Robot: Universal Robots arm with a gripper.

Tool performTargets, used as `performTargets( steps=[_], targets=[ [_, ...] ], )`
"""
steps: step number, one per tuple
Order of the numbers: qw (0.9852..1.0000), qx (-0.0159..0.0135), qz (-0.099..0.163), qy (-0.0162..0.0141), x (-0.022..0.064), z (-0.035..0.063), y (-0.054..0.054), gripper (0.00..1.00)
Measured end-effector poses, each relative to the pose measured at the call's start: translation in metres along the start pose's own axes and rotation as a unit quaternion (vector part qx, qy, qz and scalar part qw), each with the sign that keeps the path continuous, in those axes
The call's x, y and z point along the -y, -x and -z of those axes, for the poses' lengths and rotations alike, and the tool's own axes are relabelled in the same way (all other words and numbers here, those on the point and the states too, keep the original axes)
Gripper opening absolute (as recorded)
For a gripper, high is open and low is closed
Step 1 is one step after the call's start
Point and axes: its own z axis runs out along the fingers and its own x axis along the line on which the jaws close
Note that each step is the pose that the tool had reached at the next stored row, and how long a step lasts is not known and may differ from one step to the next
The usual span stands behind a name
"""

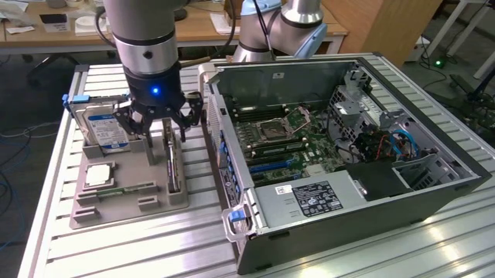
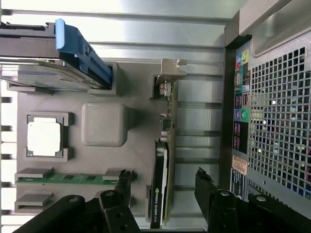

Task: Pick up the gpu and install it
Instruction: 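Pick up the gpu and move the gpu toward the slot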

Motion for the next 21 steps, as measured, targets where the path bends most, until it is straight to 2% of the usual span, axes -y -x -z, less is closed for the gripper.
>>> performTargets(
  steps=[12,21],
  targets=[
    [1.0000,0.0000,0.000,0.0000,0.0003,-0.0078,0.000,0.65],
    [1.0000,0.0001,-0.002,0.0000,0.0025,-0.0178,0.000,0.65]
  ],
)
